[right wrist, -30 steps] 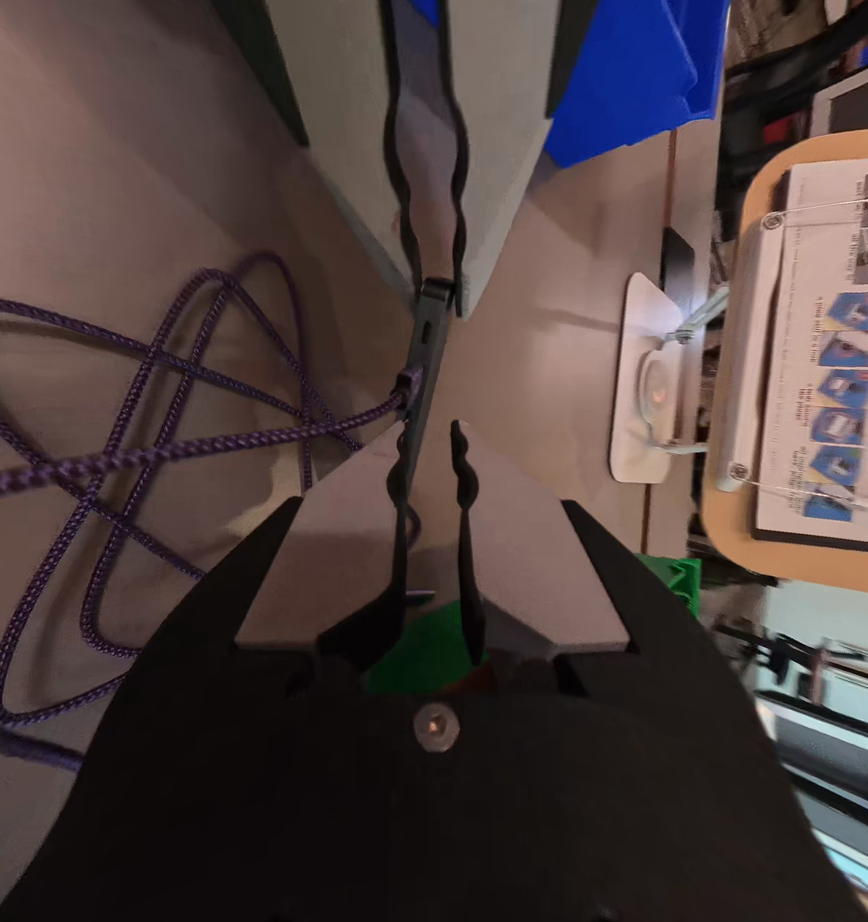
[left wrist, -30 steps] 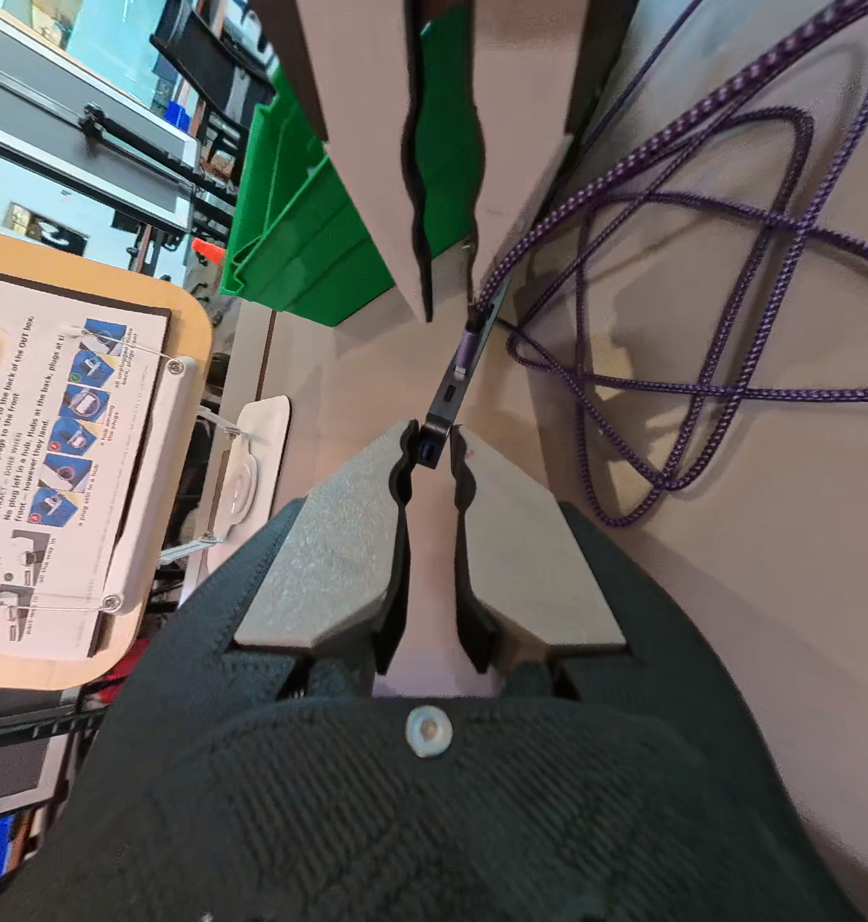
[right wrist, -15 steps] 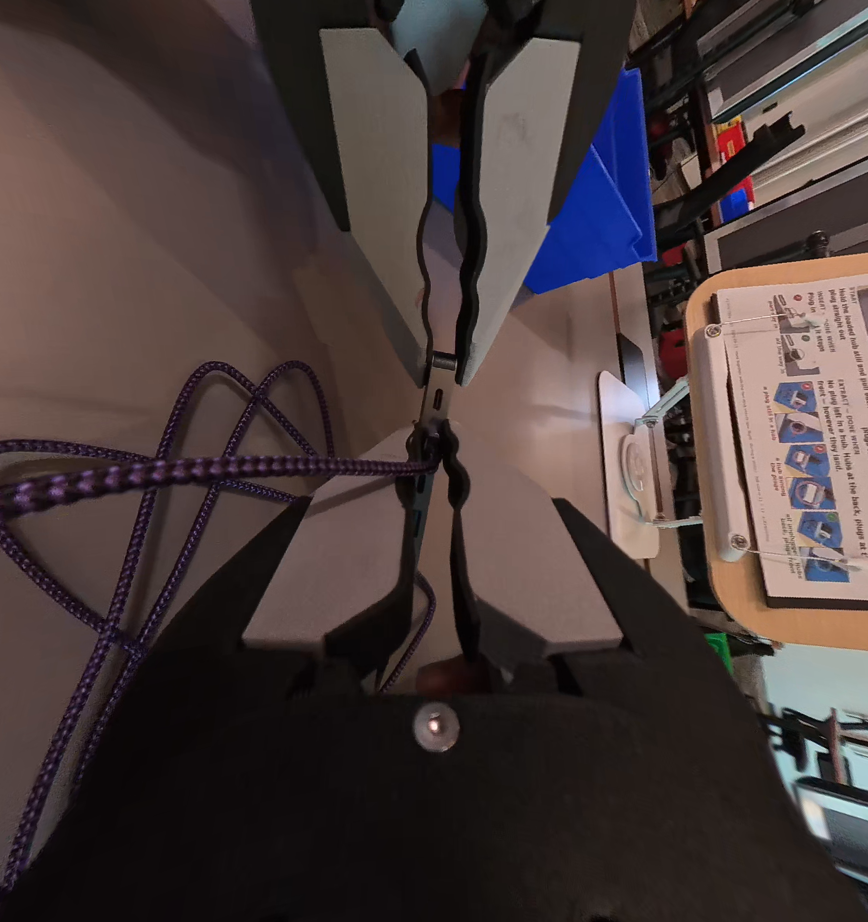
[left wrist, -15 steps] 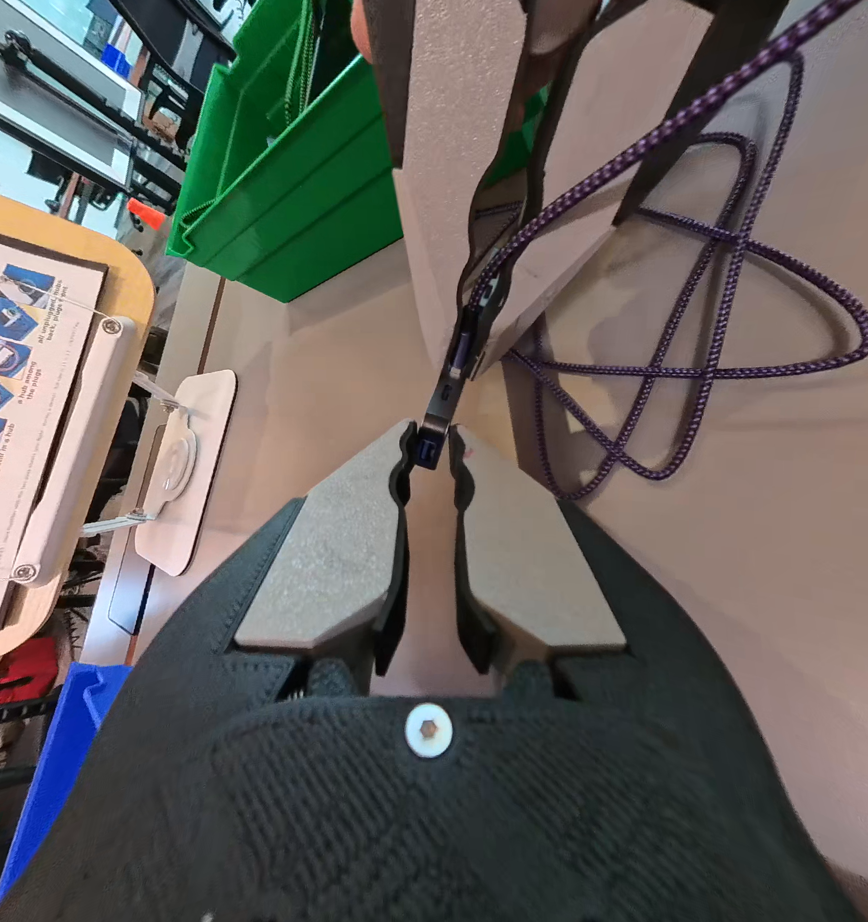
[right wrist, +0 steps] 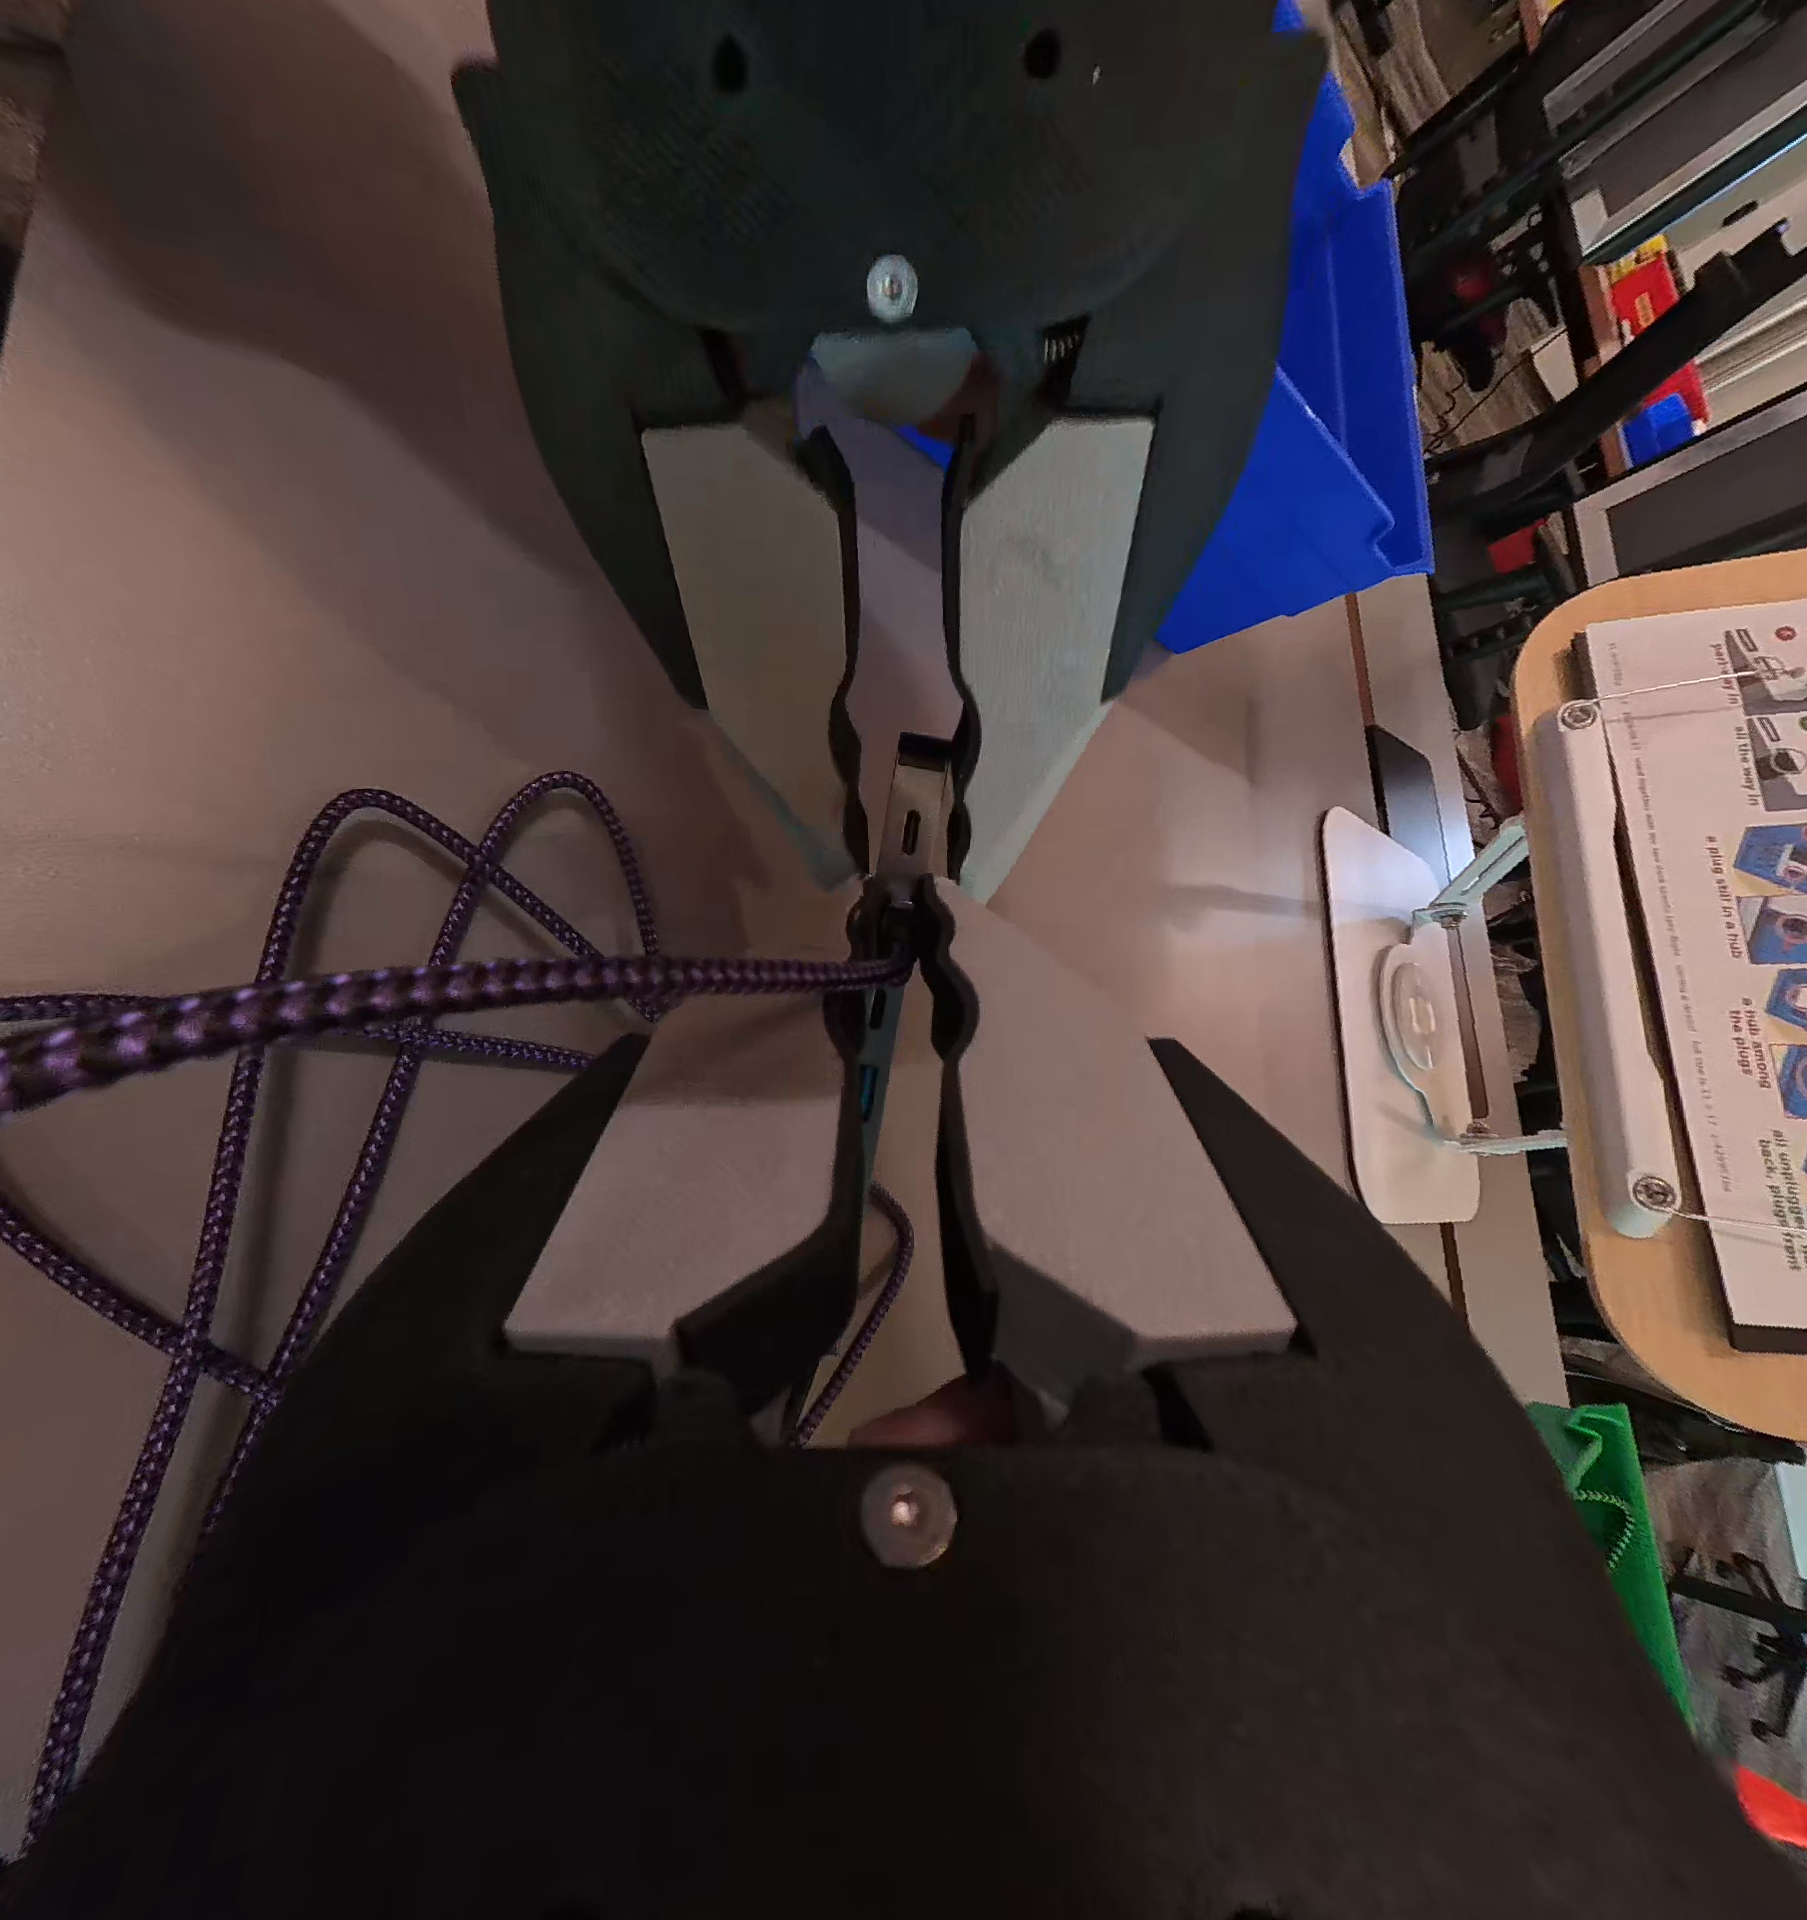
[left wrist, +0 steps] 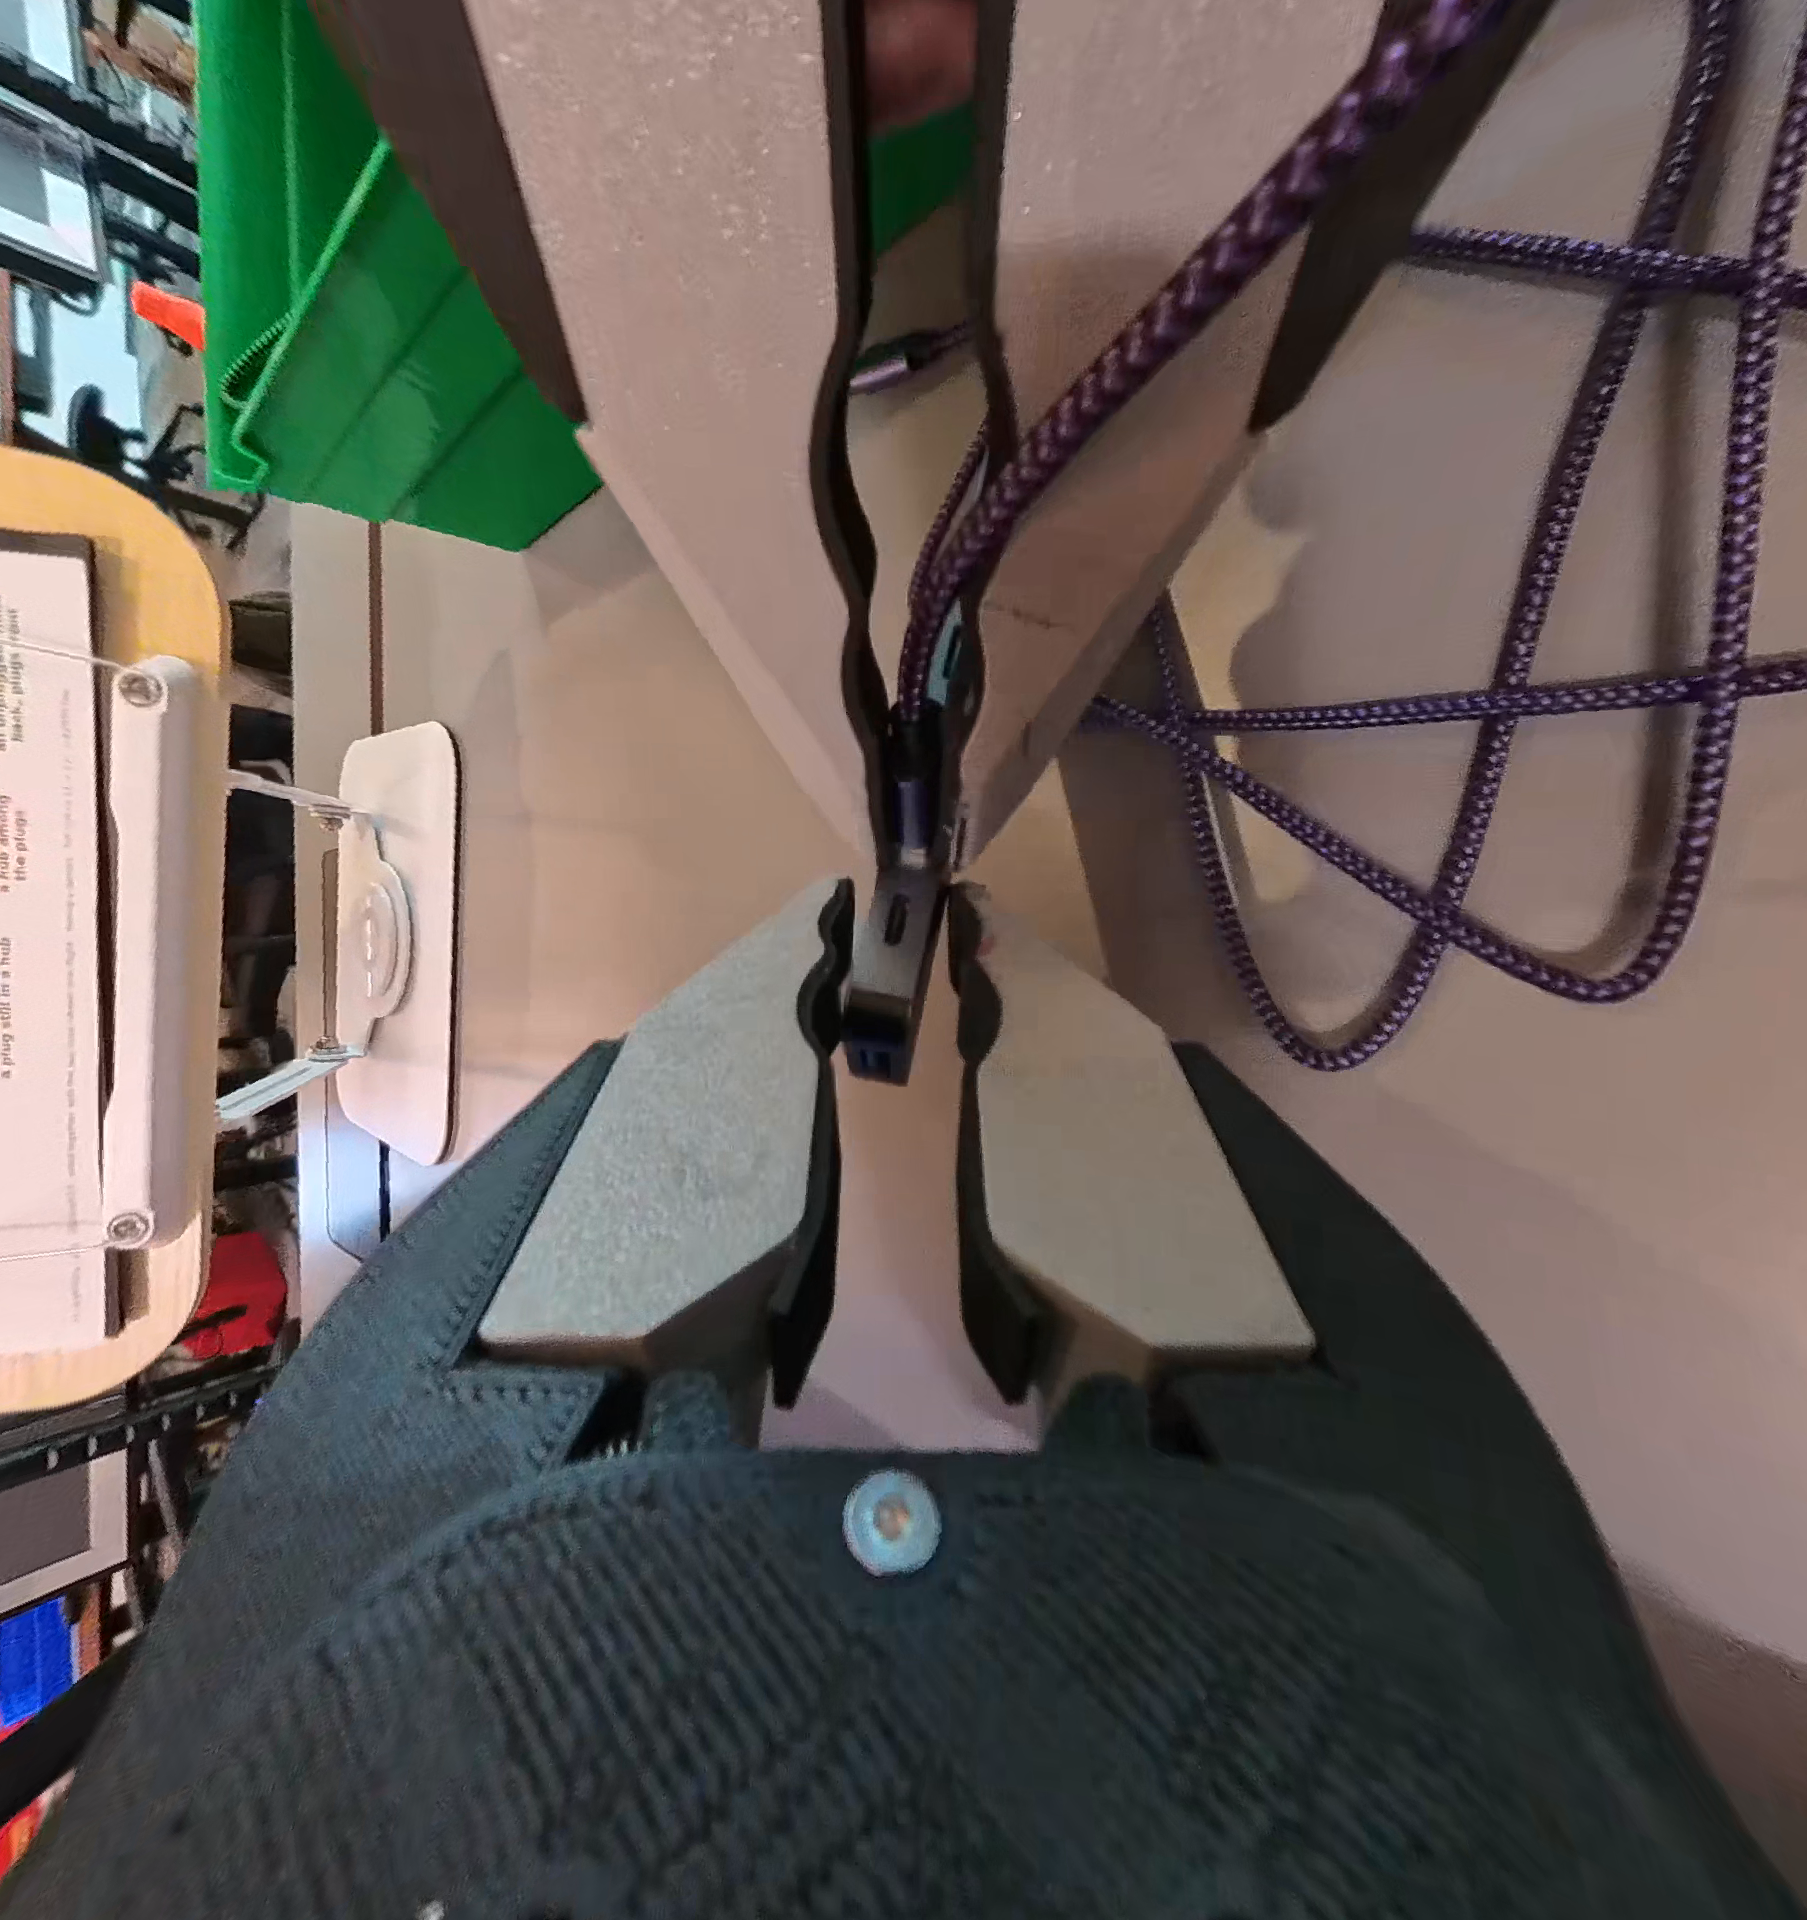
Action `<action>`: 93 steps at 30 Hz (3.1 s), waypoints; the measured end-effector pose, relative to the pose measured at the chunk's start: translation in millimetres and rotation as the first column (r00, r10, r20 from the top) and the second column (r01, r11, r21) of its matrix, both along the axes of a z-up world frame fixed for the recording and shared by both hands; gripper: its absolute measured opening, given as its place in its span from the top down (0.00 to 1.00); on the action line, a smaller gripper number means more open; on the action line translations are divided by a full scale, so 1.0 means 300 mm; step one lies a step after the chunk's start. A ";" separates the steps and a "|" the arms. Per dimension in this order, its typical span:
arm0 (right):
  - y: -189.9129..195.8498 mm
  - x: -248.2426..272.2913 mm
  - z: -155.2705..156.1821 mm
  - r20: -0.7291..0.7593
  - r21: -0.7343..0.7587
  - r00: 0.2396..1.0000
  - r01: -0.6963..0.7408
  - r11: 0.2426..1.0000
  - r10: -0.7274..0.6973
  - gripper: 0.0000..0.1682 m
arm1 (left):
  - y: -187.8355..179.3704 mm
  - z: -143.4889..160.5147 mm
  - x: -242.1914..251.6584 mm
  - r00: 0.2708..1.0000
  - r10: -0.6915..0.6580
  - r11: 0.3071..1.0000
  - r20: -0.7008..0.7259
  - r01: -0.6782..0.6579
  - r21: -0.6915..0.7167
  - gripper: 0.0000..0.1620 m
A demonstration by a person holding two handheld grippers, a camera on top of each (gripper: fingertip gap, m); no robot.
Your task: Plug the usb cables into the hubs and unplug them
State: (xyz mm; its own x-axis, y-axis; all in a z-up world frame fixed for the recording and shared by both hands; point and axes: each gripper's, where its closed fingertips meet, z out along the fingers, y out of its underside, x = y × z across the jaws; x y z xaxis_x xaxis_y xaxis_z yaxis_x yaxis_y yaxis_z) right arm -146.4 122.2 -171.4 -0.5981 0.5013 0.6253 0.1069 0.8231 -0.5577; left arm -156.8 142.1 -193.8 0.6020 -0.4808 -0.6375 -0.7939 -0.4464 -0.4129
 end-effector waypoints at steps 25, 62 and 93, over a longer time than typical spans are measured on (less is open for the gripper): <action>0.020 -0.030 -0.029 0.027 -0.023 1.000 -0.008 1.000 0.008 0.98 | 0.047 -0.064 -0.029 0.982 0.179 0.982 0.053 -0.175 -0.072 0.96; 0.259 0.088 0.146 0.088 0.023 0.957 0.276 0.961 -0.277 0.97 | -0.015 -0.043 -0.011 0.954 -0.062 0.979 0.293 0.001 0.202 0.96; 0.083 0.078 -0.063 0.191 0.007 0.976 0.103 0.995 -0.102 0.97 | -0.042 0.141 0.044 0.821 -0.232 0.907 0.521 -0.011 0.421 0.96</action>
State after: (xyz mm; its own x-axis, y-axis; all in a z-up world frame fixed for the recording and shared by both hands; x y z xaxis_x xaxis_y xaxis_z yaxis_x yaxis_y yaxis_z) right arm -122.9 147.2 -190.2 -0.6518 0.5675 0.5032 0.2952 0.8009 -0.5209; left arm -143.6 129.6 -151.4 0.8634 -0.3515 -0.3618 -0.4113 -0.0751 -0.9084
